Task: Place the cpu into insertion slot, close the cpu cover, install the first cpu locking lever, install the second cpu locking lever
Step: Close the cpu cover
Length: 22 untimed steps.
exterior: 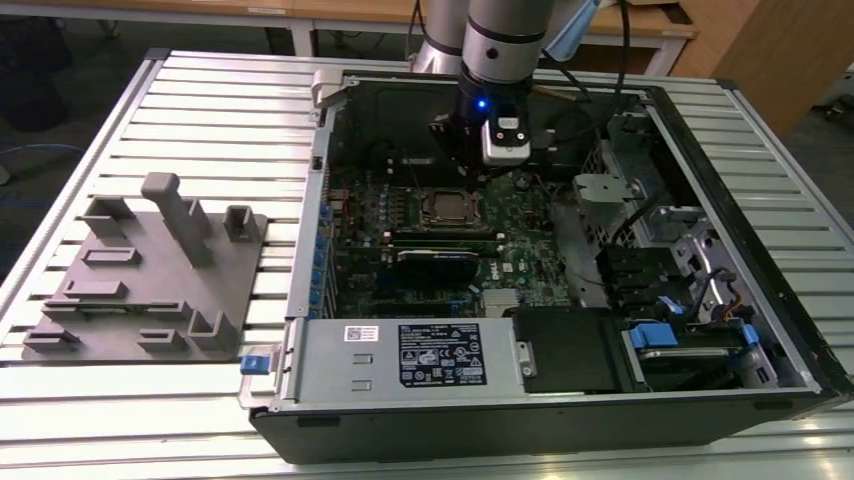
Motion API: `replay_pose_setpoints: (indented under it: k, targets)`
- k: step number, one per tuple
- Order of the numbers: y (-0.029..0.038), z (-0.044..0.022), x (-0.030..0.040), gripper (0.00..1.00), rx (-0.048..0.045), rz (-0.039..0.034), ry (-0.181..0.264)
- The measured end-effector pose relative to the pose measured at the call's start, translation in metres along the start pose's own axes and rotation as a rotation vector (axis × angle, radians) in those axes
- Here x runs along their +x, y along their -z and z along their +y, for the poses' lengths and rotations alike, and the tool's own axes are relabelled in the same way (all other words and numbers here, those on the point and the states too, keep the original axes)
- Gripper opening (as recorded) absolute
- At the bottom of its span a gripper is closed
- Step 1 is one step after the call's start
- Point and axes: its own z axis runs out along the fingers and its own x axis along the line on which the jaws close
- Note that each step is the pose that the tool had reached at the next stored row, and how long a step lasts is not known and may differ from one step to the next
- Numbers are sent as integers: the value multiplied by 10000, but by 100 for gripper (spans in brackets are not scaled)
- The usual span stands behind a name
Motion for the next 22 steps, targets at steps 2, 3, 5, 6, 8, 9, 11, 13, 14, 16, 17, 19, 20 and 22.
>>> replay_pose_setpoints:
  k: [2, 3, 5, 6, 8, 9, 11, 13, 14, 16, 17, 19, 20, 22]
  targets:
    - [0, 0, 0, 10, 0, 0, 42]
    - [0, 0, 0, 10, 0, 0, 42]
    - [0, 0, 1, 10, 0, 0, 41]
    - [0, 0, 1, 10, 0, 0, 44]
    - [0, 0, 1, 10, 0, 1, 197]
    - [-1, 0, 1, 10, -1, 2, 362]
    - [-2, -1, 1, 10, -1, 4, 715]
    - [-4, -1, 1, 10, -1, 6, 1080]
    - [-4, 0, 1, 10, -1, 8, 1262]
    - [-6, -1, 1, 10, -1, 10, 1631]
    - [-6, -1, 1, 10, -1, 11, 1811]
    - [-8, -1, 1, 10, -1, 13, 2173]
    - [-9, -1, 1, 10, -1, 14, 2350]
    - [-11, 0, 1, 10, -2, 16, 2727]
